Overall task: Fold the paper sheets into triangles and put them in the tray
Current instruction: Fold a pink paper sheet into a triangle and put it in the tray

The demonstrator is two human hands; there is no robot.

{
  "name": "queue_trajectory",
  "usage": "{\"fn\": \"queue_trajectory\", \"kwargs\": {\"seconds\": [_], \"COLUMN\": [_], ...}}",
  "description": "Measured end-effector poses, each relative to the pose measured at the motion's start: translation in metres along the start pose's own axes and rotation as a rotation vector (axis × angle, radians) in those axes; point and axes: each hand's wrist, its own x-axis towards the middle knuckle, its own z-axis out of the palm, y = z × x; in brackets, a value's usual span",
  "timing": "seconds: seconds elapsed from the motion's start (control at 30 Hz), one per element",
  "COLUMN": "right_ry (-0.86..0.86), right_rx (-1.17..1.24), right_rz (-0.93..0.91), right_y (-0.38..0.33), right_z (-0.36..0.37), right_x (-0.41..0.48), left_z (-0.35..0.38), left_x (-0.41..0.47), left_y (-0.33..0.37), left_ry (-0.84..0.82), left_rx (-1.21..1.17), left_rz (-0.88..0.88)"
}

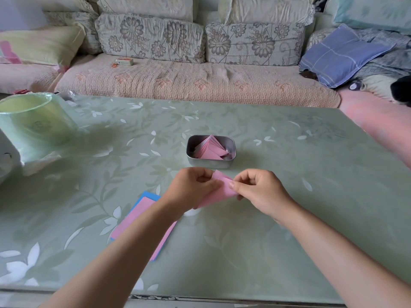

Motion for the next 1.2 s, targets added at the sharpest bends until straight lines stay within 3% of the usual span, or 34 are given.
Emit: {"fn": "queue_trajectory", "kwargs": {"seconds": [0.37,0.57,0.7,1.03,1.2], "right_ry": [-0.065,0.004,-0.029,-0.028,-0.013], "right_rx": [0.071,0.076,0.091,0.028,-0.137], "right_rz": [-0.003,0.021,0.012,-0.04,-0.15], "right_y": [-0.001,0.0,-0.001,-0.003,-0.001], "right_z": [0.004,0.003,0.003,0.005,0.009], "right_x": [0.0,0.003,0.002,0.0,-0.002], "left_z": [0.007,0.006,0.006,0.01,0.018], "left_x": [0.003,0.001,0.0,-0.002,-0.003], "left_y": [-0.003,-0.001,-0.001,-0.002,-0.003], "left_ry": [0.104,0.018,0.045,0.11,0.115], "left_rx": [0.048,-0.157,-0.197,-0.09,-0.055], "left_rz": [0.045,0.046,0.04,0.17,0.215]}}
